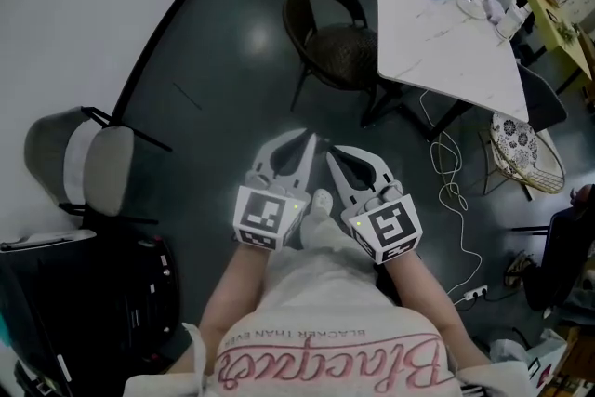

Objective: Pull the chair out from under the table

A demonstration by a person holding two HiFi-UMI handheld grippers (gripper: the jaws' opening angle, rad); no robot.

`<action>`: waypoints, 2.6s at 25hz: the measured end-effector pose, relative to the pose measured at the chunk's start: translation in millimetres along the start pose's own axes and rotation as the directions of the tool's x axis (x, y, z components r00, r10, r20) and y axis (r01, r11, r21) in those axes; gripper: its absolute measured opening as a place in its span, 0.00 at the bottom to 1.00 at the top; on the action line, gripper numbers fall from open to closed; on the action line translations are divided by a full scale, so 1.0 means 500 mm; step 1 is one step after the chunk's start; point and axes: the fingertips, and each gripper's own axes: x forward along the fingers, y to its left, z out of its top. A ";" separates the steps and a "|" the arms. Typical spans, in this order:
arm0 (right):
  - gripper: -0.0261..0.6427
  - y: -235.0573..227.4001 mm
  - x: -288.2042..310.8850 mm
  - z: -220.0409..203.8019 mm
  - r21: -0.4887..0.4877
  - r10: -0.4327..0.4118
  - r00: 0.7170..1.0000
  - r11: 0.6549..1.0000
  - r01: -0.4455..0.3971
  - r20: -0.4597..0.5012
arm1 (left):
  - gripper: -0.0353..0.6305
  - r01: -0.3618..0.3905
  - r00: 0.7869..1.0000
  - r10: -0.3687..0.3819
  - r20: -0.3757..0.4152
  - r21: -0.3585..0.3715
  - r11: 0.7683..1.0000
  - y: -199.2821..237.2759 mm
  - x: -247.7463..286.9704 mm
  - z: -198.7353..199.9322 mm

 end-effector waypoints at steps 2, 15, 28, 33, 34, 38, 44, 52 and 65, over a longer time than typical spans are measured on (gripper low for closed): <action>0.04 -0.048 0.035 0.010 0.005 0.008 1.000 1.000 -0.008 0.001 | 0.06 -0.009 1.000 0.009 -0.004 0.000 1.000 0.025 0.049 0.007; 0.04 -0.279 0.213 0.027 0.005 0.065 0.998 0.998 -0.065 -0.010 | 0.06 -0.074 0.997 0.074 -0.013 -0.011 0.997 0.175 0.300 0.019; 0.04 -0.388 0.343 0.021 0.046 0.081 0.996 0.996 -0.080 -0.026 | 0.06 -0.052 0.997 0.051 -0.065 -0.001 0.999 0.275 0.436 0.007; 0.04 -0.461 0.424 0.035 0.076 0.019 1.000 0.997 -0.017 -0.021 | 0.06 -0.017 0.995 0.016 -0.103 -0.017 1.000 0.351 0.508 -0.006; 0.04 -0.474 0.445 0.038 0.080 0.009 1.000 0.997 -0.007 -0.022 | 0.06 -0.003 0.993 0.001 -0.118 -0.014 1.000 0.368 0.525 -0.009; 0.04 -0.523 0.540 0.040 0.095 -0.031 0.999 0.995 0.034 -0.036 | 0.06 0.040 0.988 -0.039 -0.150 0.004 0.999 0.446 0.591 -0.015; 0.04 -0.583 0.690 0.041 0.100 -0.086 0.995 0.991 0.091 -0.054 | 0.06 0.059 0.977 -0.063 -0.204 -0.028 0.998 0.591 0.680 -0.047; 0.04 -0.651 0.850 0.038 0.121 -0.120 0.987 0.984 0.132 -0.104 | 0.07 0.126 0.955 -0.140 -0.263 -0.069 0.990 0.727 0.780 -0.076; 0.04 -0.749 0.958 -0.022 0.152 -0.080 0.974 0.982 0.114 -0.211 | 0.20 0.093 0.898 -0.133 -0.419 -0.115 0.989 0.850 0.899 -0.203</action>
